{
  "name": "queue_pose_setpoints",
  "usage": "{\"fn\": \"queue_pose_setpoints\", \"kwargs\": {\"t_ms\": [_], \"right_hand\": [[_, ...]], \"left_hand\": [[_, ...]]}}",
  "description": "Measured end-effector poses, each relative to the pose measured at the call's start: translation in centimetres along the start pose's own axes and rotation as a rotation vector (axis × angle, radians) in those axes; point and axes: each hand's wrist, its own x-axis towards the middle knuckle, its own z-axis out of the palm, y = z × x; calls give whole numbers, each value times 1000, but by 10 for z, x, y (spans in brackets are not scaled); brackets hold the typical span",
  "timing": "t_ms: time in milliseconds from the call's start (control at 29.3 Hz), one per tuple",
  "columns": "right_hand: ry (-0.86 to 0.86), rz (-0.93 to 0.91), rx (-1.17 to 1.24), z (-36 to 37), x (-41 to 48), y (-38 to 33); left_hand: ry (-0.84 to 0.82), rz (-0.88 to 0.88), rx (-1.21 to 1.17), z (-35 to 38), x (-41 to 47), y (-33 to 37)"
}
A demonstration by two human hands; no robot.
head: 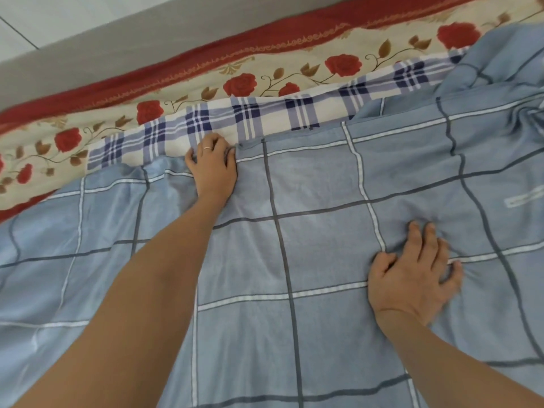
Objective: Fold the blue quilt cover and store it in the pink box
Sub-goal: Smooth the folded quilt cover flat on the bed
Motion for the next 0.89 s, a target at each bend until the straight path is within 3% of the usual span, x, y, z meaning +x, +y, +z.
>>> {"fn": "queue_pose_setpoints", "kwargs": {"t_ms": [171,239,342,444,513,615,888], "right_hand": [[-12,-5,-7,-1,1,0],[-10,1,-35,-1,-1,-2],[-39,9,-29,1,1,-7],[-41,17,-33,0,2,-9],[-56,20,-17,-3,5,-8],[-65,4,-12,-3,4,-4],[-131,1,48,-1,-6,-5]], "left_hand": [[-31,-78,-50,-5,1,9],[35,-212,-156,-21,-13,28],[226,-460,-320,-54,-102,70],[40,-608,-306,-78,-249,104],[-87,-592,-166,-81,-314,113],[-228,-530,2,-72,-338,118],[-297,-415,181,-72,-345,111]]}}
